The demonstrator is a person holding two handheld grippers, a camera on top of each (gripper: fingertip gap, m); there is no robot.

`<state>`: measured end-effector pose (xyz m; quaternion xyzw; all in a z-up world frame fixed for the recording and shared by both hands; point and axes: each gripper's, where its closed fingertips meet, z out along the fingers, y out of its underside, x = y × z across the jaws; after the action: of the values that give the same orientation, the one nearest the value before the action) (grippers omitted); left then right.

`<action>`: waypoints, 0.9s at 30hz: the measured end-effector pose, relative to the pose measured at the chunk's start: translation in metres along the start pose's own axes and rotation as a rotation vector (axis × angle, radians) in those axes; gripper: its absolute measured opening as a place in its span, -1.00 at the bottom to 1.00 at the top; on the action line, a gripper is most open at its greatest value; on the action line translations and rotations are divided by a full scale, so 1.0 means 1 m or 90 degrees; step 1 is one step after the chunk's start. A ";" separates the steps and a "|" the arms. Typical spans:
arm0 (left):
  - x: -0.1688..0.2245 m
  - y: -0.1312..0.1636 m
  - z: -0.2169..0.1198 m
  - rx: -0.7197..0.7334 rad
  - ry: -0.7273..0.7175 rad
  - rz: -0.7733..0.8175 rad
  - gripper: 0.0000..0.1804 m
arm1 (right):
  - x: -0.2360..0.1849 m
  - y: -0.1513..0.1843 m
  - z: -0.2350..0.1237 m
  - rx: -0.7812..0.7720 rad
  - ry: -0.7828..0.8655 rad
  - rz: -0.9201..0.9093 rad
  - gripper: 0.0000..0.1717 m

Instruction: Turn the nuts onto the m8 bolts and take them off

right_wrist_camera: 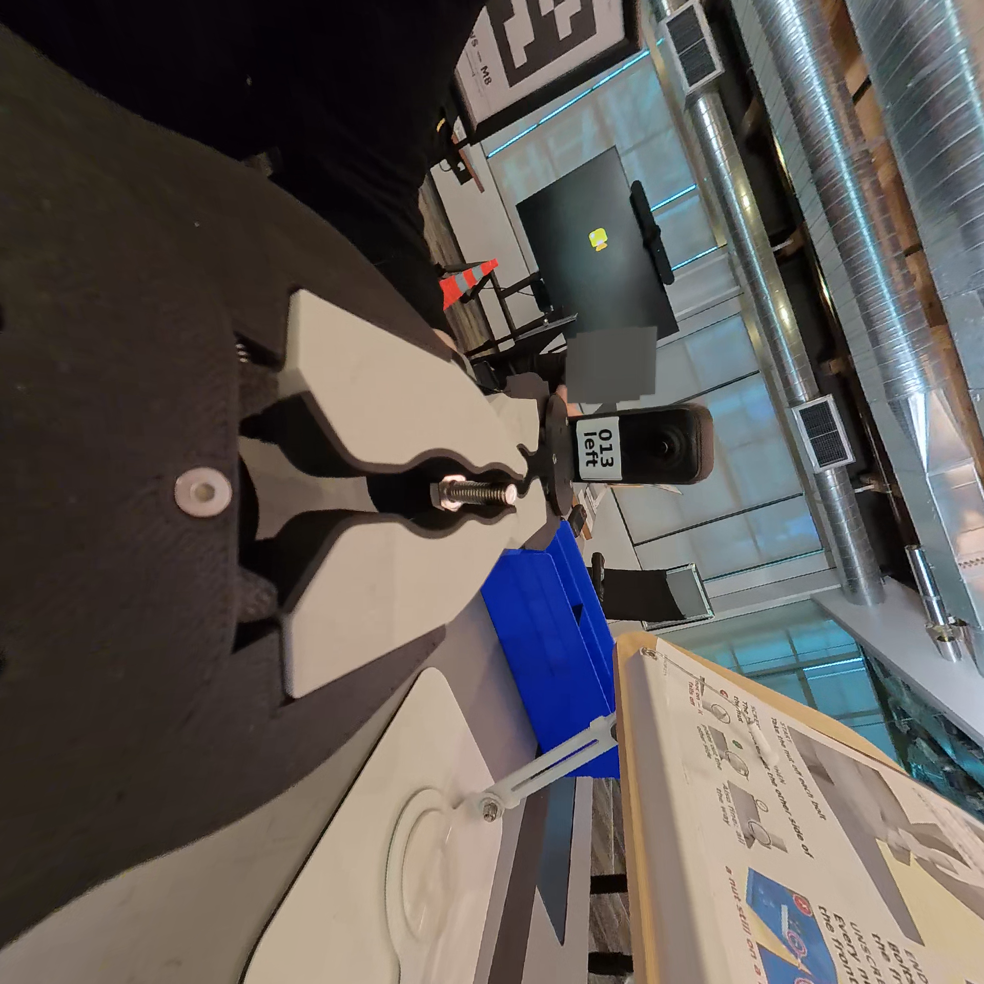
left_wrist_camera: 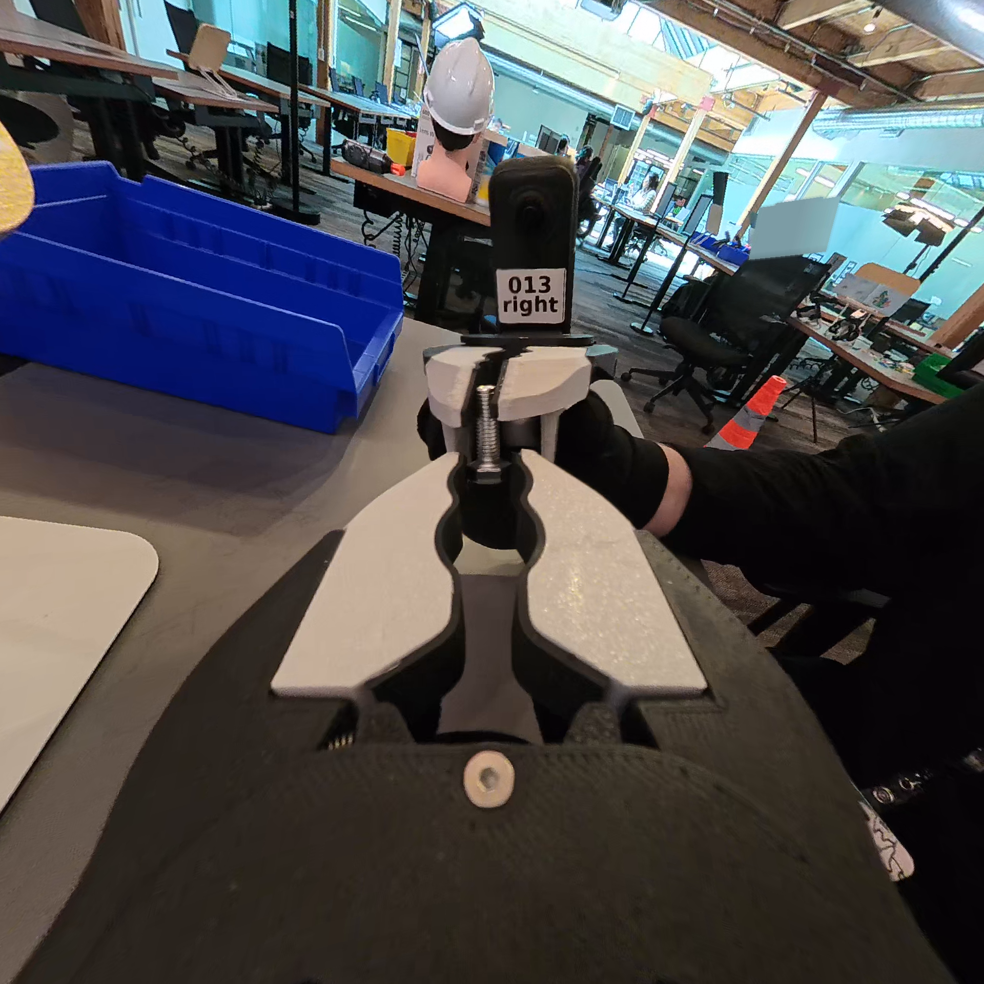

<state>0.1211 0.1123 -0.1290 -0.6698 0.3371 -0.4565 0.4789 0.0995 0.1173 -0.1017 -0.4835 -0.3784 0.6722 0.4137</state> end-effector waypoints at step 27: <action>0.024 0.014 0.014 -0.059 0.076 0.003 -0.75 | -0.023 0.009 -0.001 -0.100 -0.065 -0.062 -0.92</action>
<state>0.1422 0.0907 -0.1370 -0.6620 0.3874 -0.4784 0.4277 0.1034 0.0924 -0.1026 -0.4606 -0.4739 0.6434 0.3865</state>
